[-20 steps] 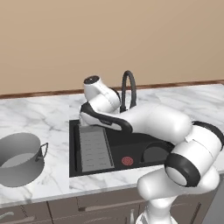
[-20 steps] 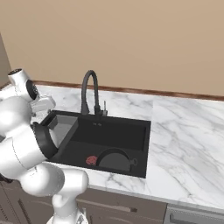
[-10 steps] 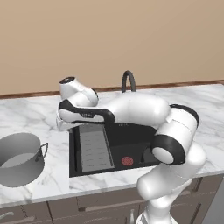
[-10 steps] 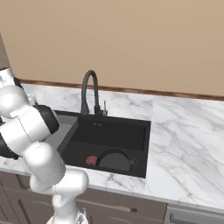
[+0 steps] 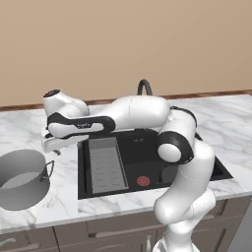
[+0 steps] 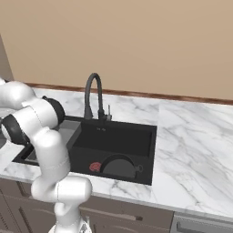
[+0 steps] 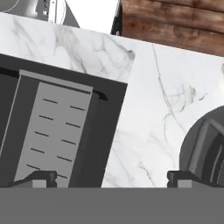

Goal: Pick the pot and pot and place them in the sink. Then turn on the water.

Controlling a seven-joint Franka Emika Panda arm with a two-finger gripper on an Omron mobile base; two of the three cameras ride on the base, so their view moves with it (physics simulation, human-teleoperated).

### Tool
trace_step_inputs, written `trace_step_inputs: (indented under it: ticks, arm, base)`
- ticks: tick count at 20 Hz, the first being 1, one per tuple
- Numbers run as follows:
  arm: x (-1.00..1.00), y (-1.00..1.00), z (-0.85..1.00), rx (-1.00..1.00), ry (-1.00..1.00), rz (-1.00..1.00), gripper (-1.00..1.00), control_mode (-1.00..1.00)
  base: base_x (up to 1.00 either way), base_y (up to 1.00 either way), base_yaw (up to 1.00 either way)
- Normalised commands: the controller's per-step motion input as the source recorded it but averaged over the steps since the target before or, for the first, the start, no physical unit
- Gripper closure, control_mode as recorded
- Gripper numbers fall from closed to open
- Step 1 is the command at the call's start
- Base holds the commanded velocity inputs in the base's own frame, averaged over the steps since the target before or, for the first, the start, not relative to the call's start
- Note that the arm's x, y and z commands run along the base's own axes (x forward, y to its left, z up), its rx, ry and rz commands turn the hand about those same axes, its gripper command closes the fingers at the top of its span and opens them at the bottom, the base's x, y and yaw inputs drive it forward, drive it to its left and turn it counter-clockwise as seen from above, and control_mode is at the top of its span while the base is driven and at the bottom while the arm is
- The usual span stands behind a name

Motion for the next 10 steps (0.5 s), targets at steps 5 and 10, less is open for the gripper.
trace_step_inputs:
  ticks: [5, 10]
  arm:
    - [-0.01, 0.48, -0.13, 0.11, 0.00, 0.00, -1.00, -1.00]
    - [0.00, 0.04, -0.23, 0.34, 0.00, 0.00, -1.00, -1.00]
  base:
    - [0.00, 0.00, 0.00]
    - [0.00, 0.00, 0.00]
